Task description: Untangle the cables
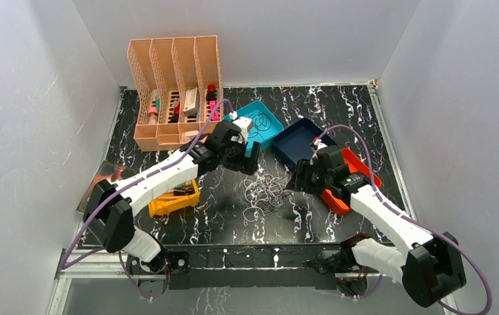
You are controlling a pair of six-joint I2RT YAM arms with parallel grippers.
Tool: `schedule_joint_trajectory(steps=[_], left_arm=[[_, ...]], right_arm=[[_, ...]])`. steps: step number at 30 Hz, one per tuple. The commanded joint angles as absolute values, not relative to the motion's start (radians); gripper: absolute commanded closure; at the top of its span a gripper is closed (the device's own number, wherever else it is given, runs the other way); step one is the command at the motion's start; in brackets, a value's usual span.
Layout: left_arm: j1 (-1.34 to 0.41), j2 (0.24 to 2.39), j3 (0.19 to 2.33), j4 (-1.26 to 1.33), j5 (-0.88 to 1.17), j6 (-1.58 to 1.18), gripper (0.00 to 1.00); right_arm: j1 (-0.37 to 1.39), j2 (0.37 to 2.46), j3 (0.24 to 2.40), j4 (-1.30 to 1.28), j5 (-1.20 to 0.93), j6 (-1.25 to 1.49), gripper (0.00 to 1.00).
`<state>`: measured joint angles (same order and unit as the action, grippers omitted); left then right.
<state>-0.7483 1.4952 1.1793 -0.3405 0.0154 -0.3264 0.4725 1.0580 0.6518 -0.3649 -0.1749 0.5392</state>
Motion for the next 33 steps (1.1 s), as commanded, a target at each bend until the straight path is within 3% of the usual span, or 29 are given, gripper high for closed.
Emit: schedule_joint_trajectory(steps=[1, 10, 21, 33], left_arm=[[-0.836, 1.453, 1.166, -0.334, -0.015, -0.335, 0.12], [-1.029, 1.467, 1.097, -0.26, -0.027, -0.361, 0.2], [-1.105, 1.567, 1.108, -0.182, 0.003, -0.359, 0.3], [-1.114, 1.737, 1.202, -0.141, 0.014, -0.287, 0.52]], right_arm=[[0.471, 0.975, 0.614, -0.305, -0.093, 0.656, 0.36], [0.471, 0.936, 0.606, -0.306, -0.038, 0.71, 0.4], [0.471, 0.892, 0.578, -0.327, -0.007, 0.736, 0.41], [0.47, 0.858, 0.563, -0.337, 0.015, 0.755, 0.42]])
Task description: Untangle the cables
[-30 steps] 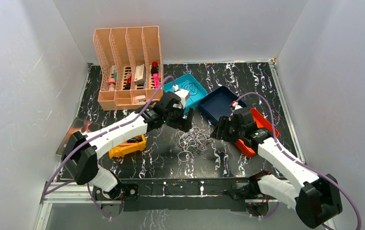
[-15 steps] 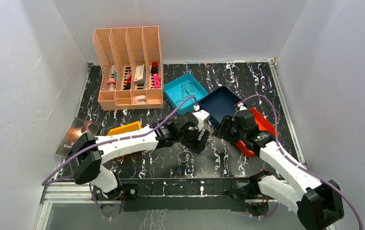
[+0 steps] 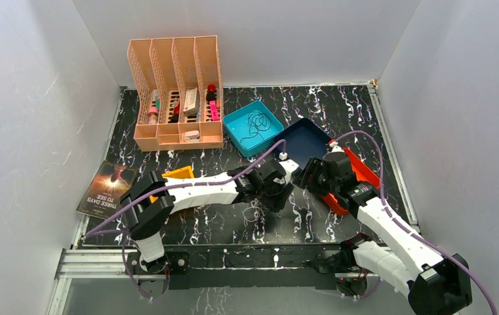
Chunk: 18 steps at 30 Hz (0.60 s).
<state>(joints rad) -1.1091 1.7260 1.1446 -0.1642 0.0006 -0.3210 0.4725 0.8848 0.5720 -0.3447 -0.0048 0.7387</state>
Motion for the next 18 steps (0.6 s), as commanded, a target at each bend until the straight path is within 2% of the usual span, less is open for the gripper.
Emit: schedule_joint_trajectory(steps=[1, 7, 11, 18], left_arm=[[-1.114, 1.745, 1.206, -0.141, 0.015, -0.284, 0.55], [-1.114, 1.753, 1.213, -0.138, -0.009, -0.282, 0.77], [-1.114, 1.748, 1.221, -0.152, -0.045, -0.275, 1.0], [-1.115, 1.664, 1.254, -0.225, -0.13, -0.245, 1.0]], right_arm=[[0.47, 0.854, 0.562, -0.338, 0.015, 0.755, 0.42], [0.471, 0.841, 0.558, -0.341, 0.02, 0.752, 0.42], [0.471, 0.848, 0.56, -0.337, 0.014, 0.749, 0.43], [0.471, 0.847, 0.561, -0.308, 0.002, 0.732, 0.41]])
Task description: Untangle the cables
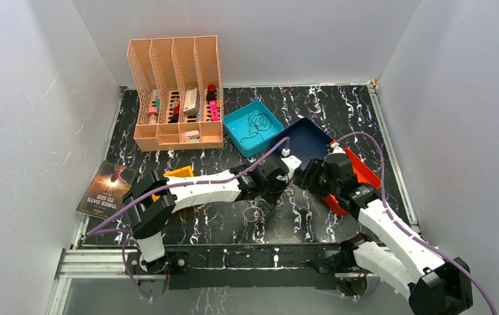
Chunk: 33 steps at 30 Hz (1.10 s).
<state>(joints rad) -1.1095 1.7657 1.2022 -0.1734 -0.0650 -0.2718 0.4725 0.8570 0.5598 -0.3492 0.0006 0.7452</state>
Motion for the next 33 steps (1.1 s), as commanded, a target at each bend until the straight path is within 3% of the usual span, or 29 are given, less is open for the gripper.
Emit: schedule_joint_trajectory(steps=[1, 14, 24, 33], left_arm=[[-1.114, 1.645, 1.258, -0.234, -0.136, -0.242, 1.0], [-1.111, 1.442, 1.294, -0.318, -0.269, -0.242, 1.0], [-1.104, 1.375, 1.398, -0.368, -0.362, -0.221, 1.0], [-1.099, 1.329, 1.498, -0.409, -0.416, -0.185, 1.0]], right_arm=[[0.471, 0.845, 0.56, -0.298, 0.001, 0.725, 0.4], [0.471, 0.74, 0.488, -0.031, -0.113, 0.555, 0.19], [0.471, 0.607, 0.398, 0.255, -0.236, 0.371, 0.17], [0.471, 0.618, 0.441, 0.324, -0.234, 0.229, 0.15]])
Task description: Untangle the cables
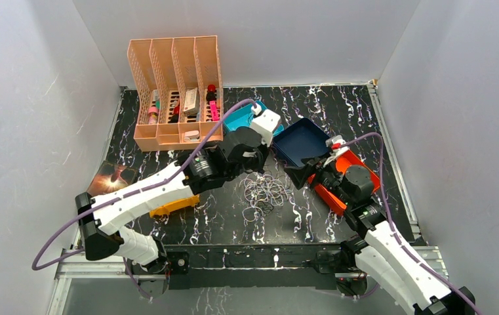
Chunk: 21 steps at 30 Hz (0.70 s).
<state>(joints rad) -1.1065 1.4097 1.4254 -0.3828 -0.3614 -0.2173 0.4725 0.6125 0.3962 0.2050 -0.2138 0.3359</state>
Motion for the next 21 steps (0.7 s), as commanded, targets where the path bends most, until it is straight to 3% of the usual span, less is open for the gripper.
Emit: schedule_joint_trajectory(steps=[1, 11, 21], left_arm=[[-1.098, 1.322, 1.512, -0.41, -0.425, -0.178, 1.0], [-1.098, 1.319, 1.685, -0.432, -0.47, -0.075, 1.0], [-1.097, 1.35, 1.776, -0.436, -0.525, 0.007, 1.0]], right_arm=[[0.471, 0.621, 0.439, 0.344, -0.235, 0.212, 0.15], [0.47, 0.709, 0.391, 0.661, -0.276, 0.16, 0.16], [0.47, 0.84, 0.442, 0.685, -0.294, 0.207, 0.17]])
